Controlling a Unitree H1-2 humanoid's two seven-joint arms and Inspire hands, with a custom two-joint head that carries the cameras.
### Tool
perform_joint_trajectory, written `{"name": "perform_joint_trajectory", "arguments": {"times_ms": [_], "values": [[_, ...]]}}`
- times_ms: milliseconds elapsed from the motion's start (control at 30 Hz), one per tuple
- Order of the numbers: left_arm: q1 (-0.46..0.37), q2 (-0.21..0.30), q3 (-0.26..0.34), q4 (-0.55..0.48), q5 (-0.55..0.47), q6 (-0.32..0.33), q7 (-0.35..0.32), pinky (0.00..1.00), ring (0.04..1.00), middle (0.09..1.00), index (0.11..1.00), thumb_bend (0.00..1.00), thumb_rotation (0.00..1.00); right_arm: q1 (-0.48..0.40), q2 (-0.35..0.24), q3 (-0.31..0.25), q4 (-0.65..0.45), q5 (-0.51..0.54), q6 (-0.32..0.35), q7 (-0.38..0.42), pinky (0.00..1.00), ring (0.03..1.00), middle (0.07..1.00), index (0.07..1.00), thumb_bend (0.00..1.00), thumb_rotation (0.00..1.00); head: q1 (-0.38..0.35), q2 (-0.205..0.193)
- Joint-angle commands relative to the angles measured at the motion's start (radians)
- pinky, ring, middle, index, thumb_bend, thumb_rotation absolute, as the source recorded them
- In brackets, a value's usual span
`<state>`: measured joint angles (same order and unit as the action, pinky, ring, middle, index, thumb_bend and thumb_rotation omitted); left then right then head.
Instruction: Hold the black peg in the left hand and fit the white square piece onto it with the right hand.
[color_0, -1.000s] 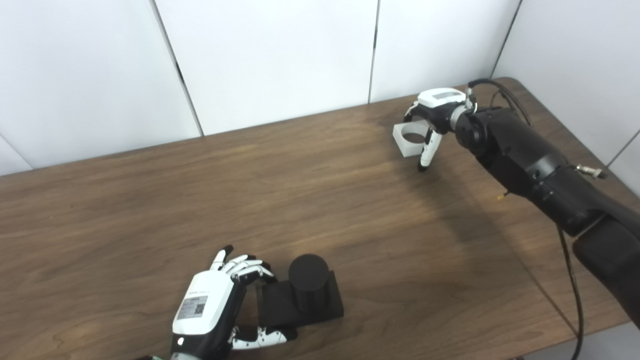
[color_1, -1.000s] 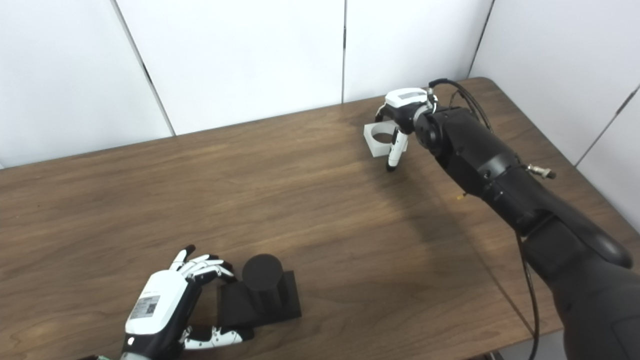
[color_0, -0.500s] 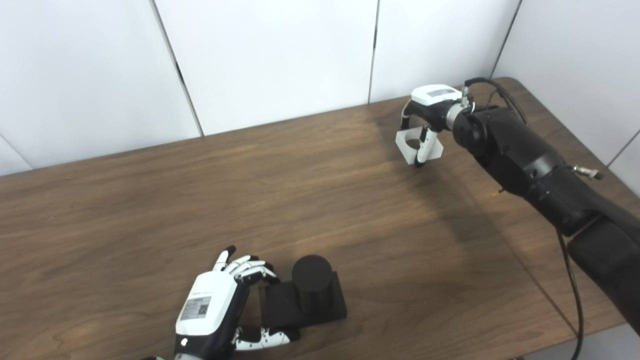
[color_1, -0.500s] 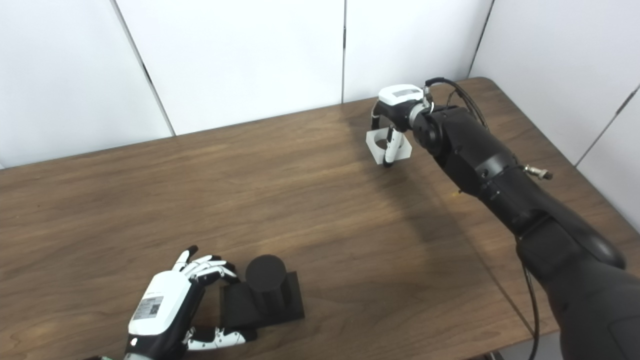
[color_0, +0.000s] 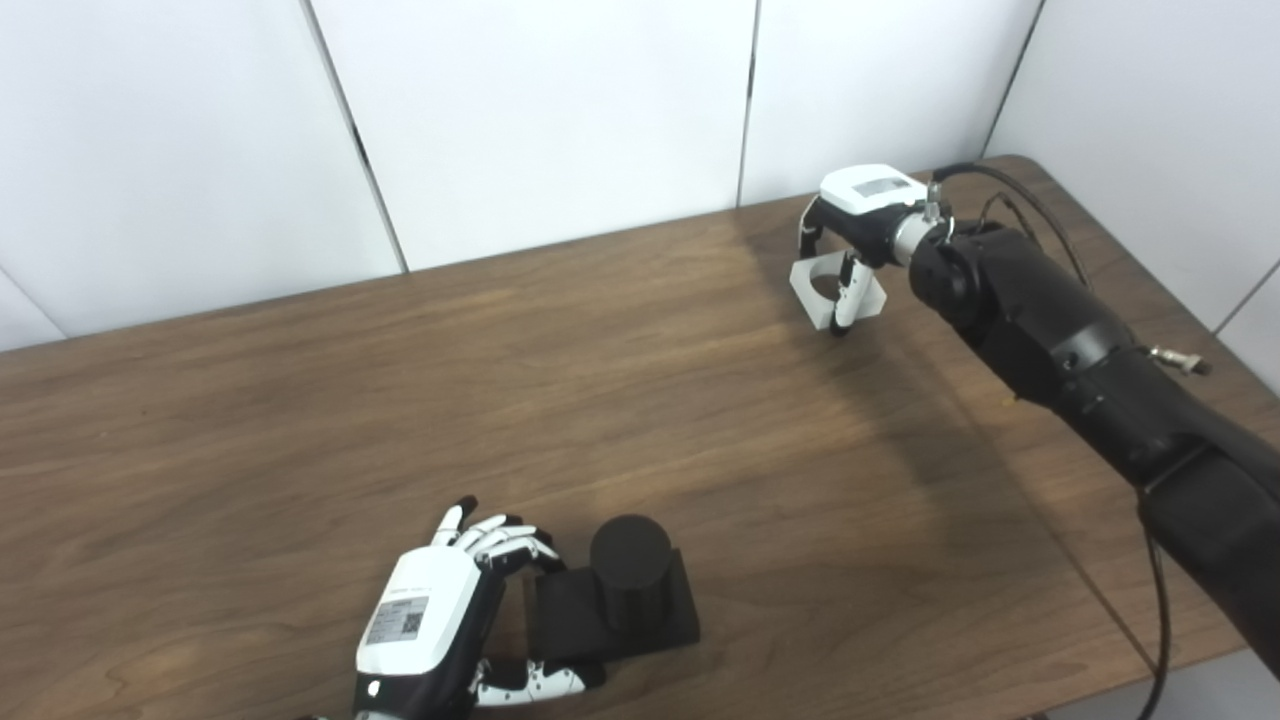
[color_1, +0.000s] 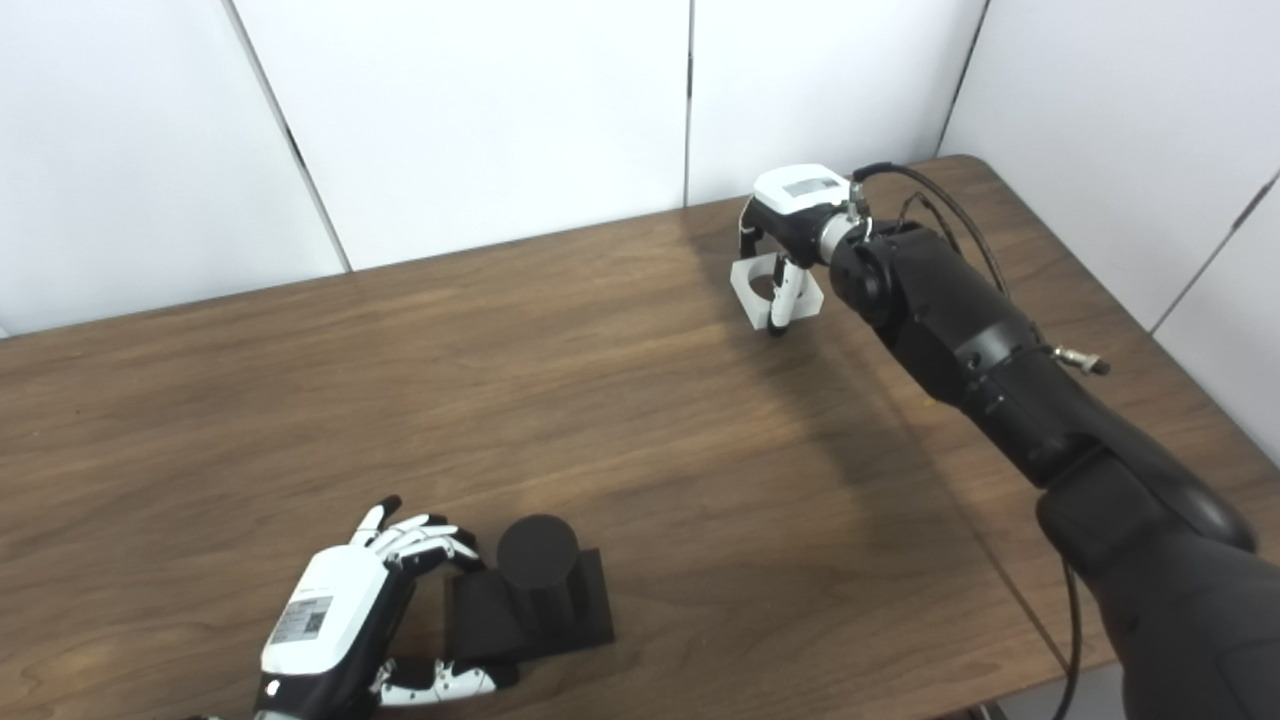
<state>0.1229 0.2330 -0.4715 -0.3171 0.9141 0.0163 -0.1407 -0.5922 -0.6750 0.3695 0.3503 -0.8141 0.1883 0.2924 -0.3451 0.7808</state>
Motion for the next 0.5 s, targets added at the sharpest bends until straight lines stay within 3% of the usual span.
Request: {"name": "perform_joint_trajectory", "arguments": {"times_ms": [0,167,467], "values": [[0.0,-0.004,-0.007,-0.01,0.018,-0.005,-0.024,1.0,0.859,0.766,0.486,0.52,0.05,-0.016,-0.017,-0.014,-0.004,-0.005,-0.017,-0.02,0.87,0.877,0.768,0.486,0.52,0.12,0.002,0.002],[-0.005,-0.011,-0.013,-0.004,0.02,0.0,-0.027,1.0,0.863,0.77,0.487,0.52,0.05,-0.015,-0.041,-0.016,-0.055,0.002,-0.049,-0.003,0.87,0.884,0.77,0.485,0.52,0.12,0.012,0.004],[-0.019,-0.021,-0.025,0.014,0.053,0.007,-0.035,1.0,0.866,0.777,0.487,0.51,0.05,-0.004,-0.101,-0.041,-0.447,0.009,-0.037,0.252,0.88,0.879,0.779,0.485,0.52,0.13,0.032,0.006]]}}
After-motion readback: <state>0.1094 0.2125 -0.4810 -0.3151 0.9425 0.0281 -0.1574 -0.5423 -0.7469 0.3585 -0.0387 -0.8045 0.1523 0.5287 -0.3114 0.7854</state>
